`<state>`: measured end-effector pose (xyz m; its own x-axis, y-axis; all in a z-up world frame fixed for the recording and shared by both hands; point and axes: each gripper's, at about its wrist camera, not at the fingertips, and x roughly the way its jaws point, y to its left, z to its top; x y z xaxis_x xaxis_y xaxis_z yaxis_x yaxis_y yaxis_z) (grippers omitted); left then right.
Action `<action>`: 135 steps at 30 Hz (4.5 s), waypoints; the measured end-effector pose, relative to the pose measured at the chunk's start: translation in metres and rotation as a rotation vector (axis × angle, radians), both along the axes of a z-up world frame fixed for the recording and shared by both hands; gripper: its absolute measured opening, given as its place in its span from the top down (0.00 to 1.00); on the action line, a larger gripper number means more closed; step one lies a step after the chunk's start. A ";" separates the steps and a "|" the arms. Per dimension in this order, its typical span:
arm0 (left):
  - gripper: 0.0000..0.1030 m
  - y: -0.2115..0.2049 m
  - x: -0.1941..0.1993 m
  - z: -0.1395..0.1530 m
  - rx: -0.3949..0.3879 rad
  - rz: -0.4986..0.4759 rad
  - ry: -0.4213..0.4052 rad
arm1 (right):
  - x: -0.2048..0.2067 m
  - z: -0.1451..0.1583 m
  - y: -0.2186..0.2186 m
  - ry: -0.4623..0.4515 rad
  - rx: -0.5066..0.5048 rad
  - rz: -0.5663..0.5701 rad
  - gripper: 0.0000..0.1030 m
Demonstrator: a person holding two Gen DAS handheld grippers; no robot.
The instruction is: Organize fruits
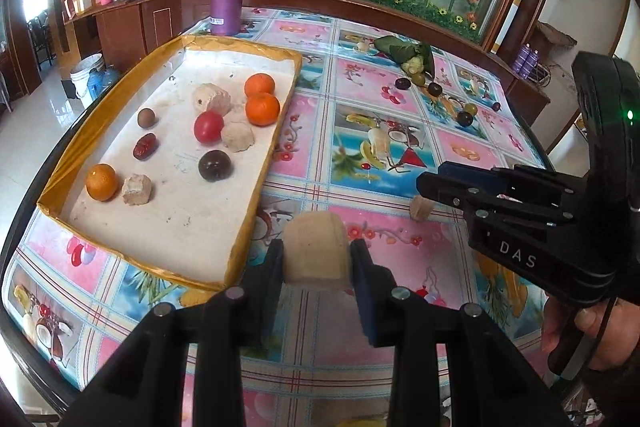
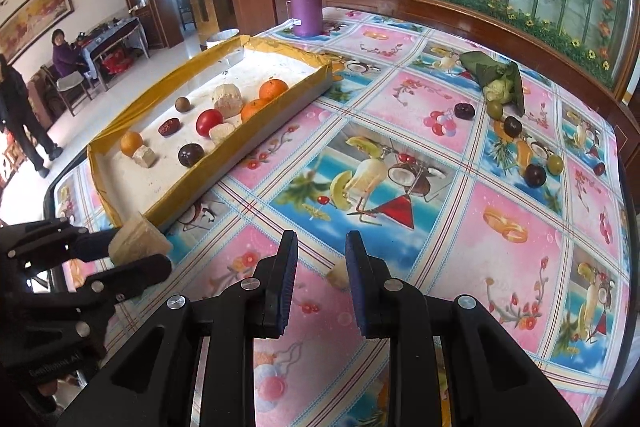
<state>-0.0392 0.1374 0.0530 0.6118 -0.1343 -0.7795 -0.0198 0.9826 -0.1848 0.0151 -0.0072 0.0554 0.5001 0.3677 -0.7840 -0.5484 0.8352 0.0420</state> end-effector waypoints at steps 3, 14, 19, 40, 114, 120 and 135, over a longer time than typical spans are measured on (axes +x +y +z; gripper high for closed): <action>0.65 0.009 0.002 0.001 -0.005 0.002 0.005 | 0.002 -0.003 0.002 -0.002 -0.008 -0.002 0.77; 0.65 -0.002 -0.007 -0.013 0.007 -0.079 0.045 | 0.008 -0.016 -0.028 0.056 -0.013 -0.051 0.69; 0.65 -0.009 -0.008 -0.021 0.001 -0.103 0.071 | -0.001 -0.020 -0.023 0.067 -0.007 0.029 0.66; 0.65 -0.009 -0.001 -0.023 -0.048 -0.091 0.081 | -0.003 -0.019 -0.011 -0.009 -0.049 0.062 0.85; 0.65 0.151 0.149 0.006 0.043 0.150 0.032 | 0.133 0.007 0.160 -0.037 -0.008 0.163 0.80; 0.65 0.159 0.178 -0.015 0.041 0.145 0.100 | 0.158 -0.012 0.186 -0.009 -0.049 0.169 0.80; 0.65 0.147 0.192 -0.026 0.126 0.094 0.119 | 0.177 -0.034 0.183 0.035 -0.122 0.130 0.79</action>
